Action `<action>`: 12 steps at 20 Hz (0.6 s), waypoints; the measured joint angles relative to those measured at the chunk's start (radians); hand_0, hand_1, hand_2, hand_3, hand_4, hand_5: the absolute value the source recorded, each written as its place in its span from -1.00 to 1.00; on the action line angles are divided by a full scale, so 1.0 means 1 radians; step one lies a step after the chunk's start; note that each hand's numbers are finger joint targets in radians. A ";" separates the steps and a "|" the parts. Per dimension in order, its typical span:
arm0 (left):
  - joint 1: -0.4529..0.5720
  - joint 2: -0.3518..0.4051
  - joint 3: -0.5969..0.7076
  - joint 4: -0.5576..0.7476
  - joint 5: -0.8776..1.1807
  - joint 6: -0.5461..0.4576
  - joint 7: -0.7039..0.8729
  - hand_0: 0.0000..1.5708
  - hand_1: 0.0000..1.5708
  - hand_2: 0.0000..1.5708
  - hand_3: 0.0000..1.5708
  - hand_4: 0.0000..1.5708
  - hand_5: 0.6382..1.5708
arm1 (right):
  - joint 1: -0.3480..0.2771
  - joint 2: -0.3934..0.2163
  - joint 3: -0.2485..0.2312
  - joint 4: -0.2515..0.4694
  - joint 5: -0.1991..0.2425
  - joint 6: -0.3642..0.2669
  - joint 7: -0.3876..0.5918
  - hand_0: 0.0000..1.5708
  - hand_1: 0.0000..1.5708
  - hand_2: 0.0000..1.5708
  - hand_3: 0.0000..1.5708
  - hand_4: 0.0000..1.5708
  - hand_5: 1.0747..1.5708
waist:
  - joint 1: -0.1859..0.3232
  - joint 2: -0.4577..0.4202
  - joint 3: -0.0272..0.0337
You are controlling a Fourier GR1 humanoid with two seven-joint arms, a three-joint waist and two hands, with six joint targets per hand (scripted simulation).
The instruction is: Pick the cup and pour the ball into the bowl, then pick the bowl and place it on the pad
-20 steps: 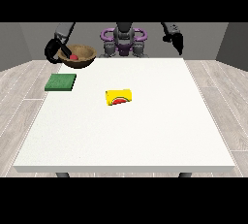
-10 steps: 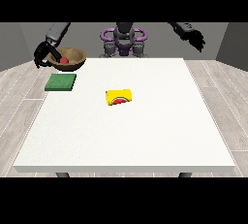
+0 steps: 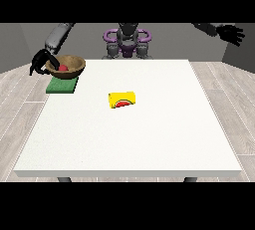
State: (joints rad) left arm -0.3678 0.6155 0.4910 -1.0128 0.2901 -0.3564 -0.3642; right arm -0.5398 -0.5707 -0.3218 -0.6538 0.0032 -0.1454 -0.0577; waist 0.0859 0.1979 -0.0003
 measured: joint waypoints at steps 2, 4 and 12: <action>0.007 0.014 0.012 0.019 0.001 -0.014 -0.028 -1.00 -1.00 -1.00 -1.00 0.51 0.97 | 0.002 0.000 -0.012 0.009 -0.006 -0.006 -0.018 1.00 1.00 1.00 -0.68 -0.31 0.96 | -0.001 0.010 0.0004; 0.003 0.025 0.020 0.031 0.005 -0.020 -0.039 -1.00 -1.00 -1.00 -1.00 0.51 0.97 | -0.013 -0.015 -0.036 0.025 -0.017 -0.029 -0.005 0.97 0.97 1.00 0.32 -1.00 0.95 | 0.001 0.029 0.0006; -0.005 0.047 0.022 0.034 0.013 -0.034 -0.043 -1.00 -1.00 -1.00 -1.00 0.50 0.95 | -0.042 -0.048 -0.047 0.093 -0.014 -0.027 0.025 -1.00 -1.00 -0.54 -0.43 -1.00 0.36 | 0.014 0.044 0.0007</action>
State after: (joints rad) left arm -0.3731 0.6627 0.5135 -0.9786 0.3031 -0.3901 -0.4075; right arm -0.5822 -0.6183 -0.3687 -0.5608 -0.0103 -0.1724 -0.0325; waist 0.1004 0.2415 0.0004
